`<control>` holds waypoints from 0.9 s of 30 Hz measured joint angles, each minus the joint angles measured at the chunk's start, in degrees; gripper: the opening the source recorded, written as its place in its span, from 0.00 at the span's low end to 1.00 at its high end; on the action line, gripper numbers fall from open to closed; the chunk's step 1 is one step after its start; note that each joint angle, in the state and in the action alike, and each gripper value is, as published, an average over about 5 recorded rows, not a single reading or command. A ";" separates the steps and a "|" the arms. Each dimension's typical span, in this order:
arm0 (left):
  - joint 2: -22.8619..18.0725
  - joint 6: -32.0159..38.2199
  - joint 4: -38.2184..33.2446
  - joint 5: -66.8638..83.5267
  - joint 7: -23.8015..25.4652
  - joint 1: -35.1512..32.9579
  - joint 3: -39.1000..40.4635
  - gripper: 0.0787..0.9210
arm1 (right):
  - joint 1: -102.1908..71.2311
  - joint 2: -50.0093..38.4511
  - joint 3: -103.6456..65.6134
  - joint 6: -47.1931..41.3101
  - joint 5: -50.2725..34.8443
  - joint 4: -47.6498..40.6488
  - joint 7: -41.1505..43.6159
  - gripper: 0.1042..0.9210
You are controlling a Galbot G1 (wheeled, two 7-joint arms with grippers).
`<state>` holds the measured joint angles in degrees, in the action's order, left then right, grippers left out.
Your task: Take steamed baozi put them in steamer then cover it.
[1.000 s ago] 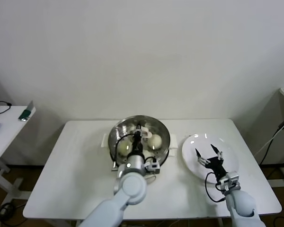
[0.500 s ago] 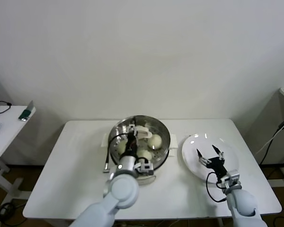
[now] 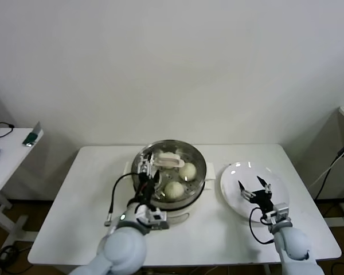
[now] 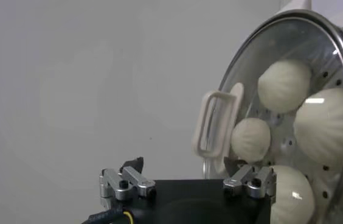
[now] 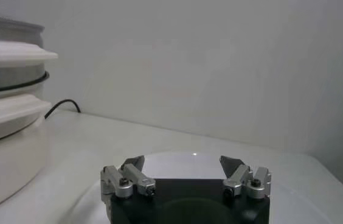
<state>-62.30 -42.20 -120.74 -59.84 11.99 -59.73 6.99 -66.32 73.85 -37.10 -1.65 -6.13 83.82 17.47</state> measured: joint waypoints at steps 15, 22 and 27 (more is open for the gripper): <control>1.18 4.18 -4.63 23.58 -15.66 -12.39 -17.65 0.88 | -1.33 -0.18 -0.22 0.00 0.15 2.62 -0.19 0.88; -3.21 19.39 -2.98 40.58 -19.63 -19.57 -28.68 0.88 | -2.45 0.14 -0.55 0.78 -0.03 4.16 -0.17 0.88; -7.00 29.20 0.38 50.04 -20.35 -23.38 -35.01 0.88 | -3.34 0.06 -0.97 1.70 -0.32 5.25 0.15 0.88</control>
<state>-69.29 -13.00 -120.36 -9.80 -8.36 -83.11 -28.02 -69.66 73.92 -38.08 0.05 -6.45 89.07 17.62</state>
